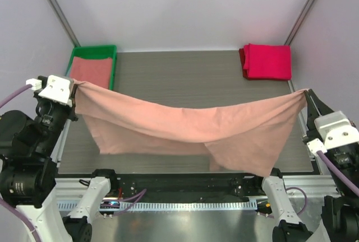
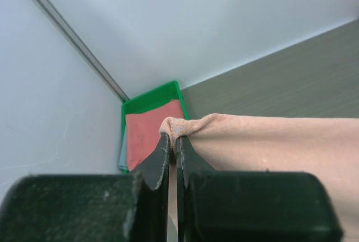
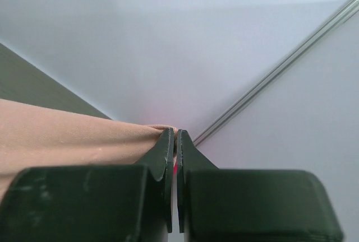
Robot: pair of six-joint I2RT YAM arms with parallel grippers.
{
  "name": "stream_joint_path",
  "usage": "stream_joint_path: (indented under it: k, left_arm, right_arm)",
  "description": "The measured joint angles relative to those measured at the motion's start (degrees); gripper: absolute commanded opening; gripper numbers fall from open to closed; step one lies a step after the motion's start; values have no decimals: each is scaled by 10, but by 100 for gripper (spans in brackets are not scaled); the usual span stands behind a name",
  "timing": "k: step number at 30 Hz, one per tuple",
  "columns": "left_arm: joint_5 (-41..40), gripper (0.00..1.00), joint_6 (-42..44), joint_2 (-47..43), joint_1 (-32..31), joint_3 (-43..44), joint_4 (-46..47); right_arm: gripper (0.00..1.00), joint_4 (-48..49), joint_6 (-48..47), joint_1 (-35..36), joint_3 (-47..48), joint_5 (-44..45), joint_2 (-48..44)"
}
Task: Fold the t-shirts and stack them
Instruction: Fold the tshirt
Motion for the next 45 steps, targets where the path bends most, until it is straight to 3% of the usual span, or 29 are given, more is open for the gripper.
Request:
stream_joint_path:
  k: [5, 11, 16, 22, 27, 31, 39, 45]
  left_arm:
    - [9, 0, 22, 34, 0, -50, -6]
    - [37, 0, 57, 131, 0, -193, 21]
    - [56, 0, 69, 254, 0, -297, 63]
    - [48, 0, 55, 477, -2, -276, 119]
    - [19, 0, 31, 648, -2, -187, 151]
    - [1, 0, 14, 715, -2, -115, 164]
    - [-31, 0, -1, 835, -5, 45, 182]
    - [-67, 0, -3, 893, -7, 115, 189]
  right_arm:
    - [1, 20, -6, 0, -72, -8, 31]
    - [1, 58, -39, 0, -238, -35, 120]
    - [1, 96, -55, 0, -390, -51, 215]
    - [1, 179, -59, 9, -461, -45, 390]
    - [1, 237, -52, 11, -367, -17, 601]
    - [1, 259, -36, 11, -246, 0, 736]
    - [1, 282, -13, 15, -54, 17, 887]
    - [1, 281, 4, 22, 48, 28, 976]
